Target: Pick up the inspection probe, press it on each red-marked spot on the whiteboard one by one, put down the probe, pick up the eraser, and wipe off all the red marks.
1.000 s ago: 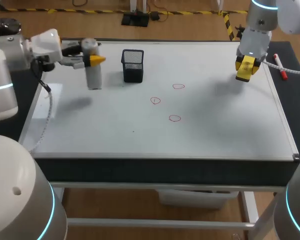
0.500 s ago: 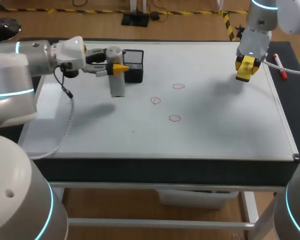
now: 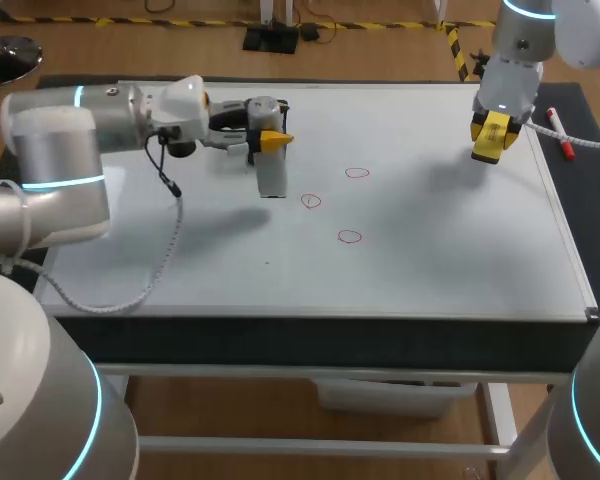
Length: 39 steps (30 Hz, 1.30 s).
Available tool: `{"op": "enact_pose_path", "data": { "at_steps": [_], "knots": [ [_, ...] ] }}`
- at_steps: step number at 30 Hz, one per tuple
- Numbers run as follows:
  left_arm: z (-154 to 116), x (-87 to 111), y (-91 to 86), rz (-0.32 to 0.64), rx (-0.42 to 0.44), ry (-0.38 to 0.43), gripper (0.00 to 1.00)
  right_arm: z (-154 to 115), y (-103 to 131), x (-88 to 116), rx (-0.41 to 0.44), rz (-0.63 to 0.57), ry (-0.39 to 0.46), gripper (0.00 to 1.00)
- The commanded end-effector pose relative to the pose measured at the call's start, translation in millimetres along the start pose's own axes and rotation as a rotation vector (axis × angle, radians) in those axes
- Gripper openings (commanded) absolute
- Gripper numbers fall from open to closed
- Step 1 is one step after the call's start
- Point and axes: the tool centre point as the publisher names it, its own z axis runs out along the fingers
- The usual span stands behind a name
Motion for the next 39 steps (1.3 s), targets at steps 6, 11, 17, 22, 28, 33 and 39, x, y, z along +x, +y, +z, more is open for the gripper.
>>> {"op": "enact_pose_path", "data": {
  "at_steps": [6,11,17,22,28,33,39],
  "knots": [
    [26,-11.4,20.3,-0.016,0.035,0.066,0.00,-1,0,1,0.002,-0.002,0.002,0.00],
    [33,-9.9,23.5,-0.019,0.058,0.085,0.00,-1,0,1,0.002,-0.002,0.002,0.00],
    [40,-11.1,28.0,-0.031,0.061,0.096,0.00,-1,0,1,0.002,-0.002,0.002,0.00],
    [43,-13.5,32.1,-0.038,0.059,0.103,0.00,-1,0,1,0.002,-0.002,0.002,0.00],
    [45,-16.5,40.5,-0.050,0.063,0.101,0.00,-1,0,1,0.002,-0.002,0.002,0.00],
    [46,-18.0,43.9,-0.057,0.065,0.101,0.00,-1,0,1,0.002,-0.002,0.002,0.00],
    [48,-20.6,45.9,-0.061,0.061,0.105,0.00,-1,0,1,0.002,-0.002,0.002,0.00]
  ]
}}
